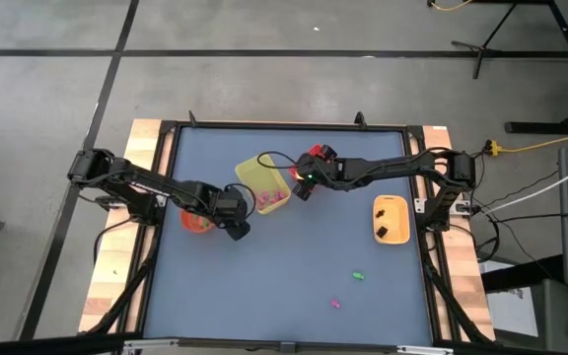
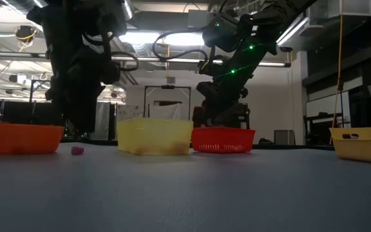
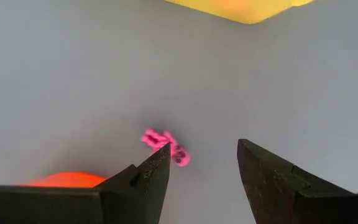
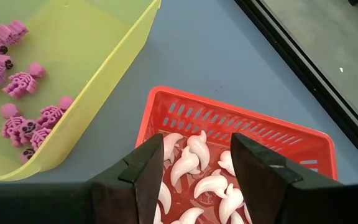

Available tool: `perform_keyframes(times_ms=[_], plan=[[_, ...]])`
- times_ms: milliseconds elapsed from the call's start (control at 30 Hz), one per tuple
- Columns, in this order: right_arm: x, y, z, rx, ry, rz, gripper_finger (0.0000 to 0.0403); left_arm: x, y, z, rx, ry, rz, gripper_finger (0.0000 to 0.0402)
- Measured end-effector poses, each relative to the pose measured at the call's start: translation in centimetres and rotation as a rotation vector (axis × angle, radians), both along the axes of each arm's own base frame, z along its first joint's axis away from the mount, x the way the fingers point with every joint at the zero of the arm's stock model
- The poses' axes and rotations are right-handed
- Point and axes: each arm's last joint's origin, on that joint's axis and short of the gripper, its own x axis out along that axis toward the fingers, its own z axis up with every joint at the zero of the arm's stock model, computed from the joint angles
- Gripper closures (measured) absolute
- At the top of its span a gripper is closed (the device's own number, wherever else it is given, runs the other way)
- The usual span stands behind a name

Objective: Sort Halloween decoration
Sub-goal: Put the pink skeleton toy into the yellow bin

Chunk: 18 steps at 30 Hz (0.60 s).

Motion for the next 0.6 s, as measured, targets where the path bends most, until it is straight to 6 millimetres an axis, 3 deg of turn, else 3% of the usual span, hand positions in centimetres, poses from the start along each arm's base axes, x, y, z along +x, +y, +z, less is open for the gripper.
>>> perform_keyframes(times_ms=[267, 433, 600], plan=[[0.0, 0.0, 0.0, 0.0, 0.0, 0.0, 0.0216, 0.5, -0.6, -0.7, -0.089, 0.004, -0.03, 0.0233], [0.0, 0.0, 0.0, 0.0, 0.0, 0.0, 0.0216, 2.4, -1.9, -1.2, -0.112, 0.048, -0.079, 0.0233], [0.0, 0.0, 0.0, 0.0, 0.0, 0.0, 0.0216, 3.7, -2.2, -0.3, -0.061, 0.154, -0.118, 0.0233]])
